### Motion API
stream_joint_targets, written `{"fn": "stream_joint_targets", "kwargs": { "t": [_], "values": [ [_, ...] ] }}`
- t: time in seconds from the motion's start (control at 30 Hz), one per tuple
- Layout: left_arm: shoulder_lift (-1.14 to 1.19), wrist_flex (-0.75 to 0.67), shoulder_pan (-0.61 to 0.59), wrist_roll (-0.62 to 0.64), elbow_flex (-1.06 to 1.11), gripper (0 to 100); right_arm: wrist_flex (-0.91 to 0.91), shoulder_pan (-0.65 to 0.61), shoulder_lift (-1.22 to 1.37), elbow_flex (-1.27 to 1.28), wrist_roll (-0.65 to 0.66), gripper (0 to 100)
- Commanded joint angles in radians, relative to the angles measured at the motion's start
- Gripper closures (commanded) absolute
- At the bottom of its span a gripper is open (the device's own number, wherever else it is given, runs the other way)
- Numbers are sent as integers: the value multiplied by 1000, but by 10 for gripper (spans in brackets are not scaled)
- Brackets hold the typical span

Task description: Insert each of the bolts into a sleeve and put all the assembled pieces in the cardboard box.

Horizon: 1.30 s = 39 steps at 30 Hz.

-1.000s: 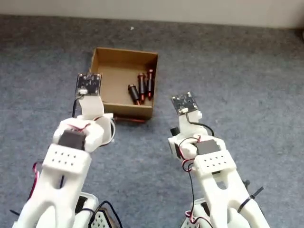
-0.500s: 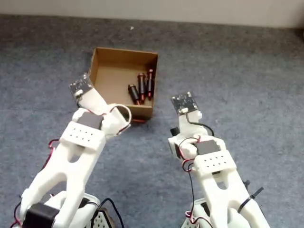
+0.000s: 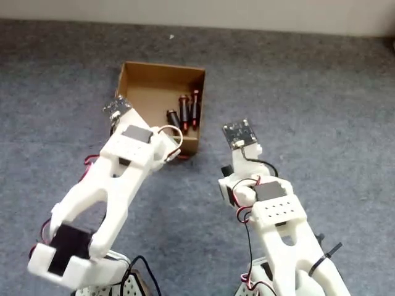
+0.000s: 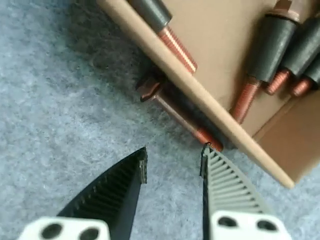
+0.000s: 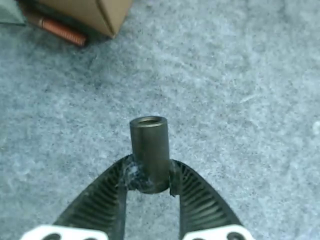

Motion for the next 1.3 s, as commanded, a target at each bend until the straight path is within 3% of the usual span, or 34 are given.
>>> {"fn": "stream_joint_targets", "kwargs": {
  "t": [0.0,0.4,1.03,1.2,1.27],
  "values": [
    [61,-5,-41,8,-99,814,-16,12,-33,-10,-9,993],
    [337,0,-74,8,-272,818,-16,12,-33,-10,-9,993],
    [354,3,-202,41,-262,822,-16,12,-41,5,-9,993],
    [349,5,-205,40,-260,1000,-16,12,-41,5,-9,993],
    [344,29,-205,41,-263,973,-16,12,-41,5,-9,993]
  ]
}}
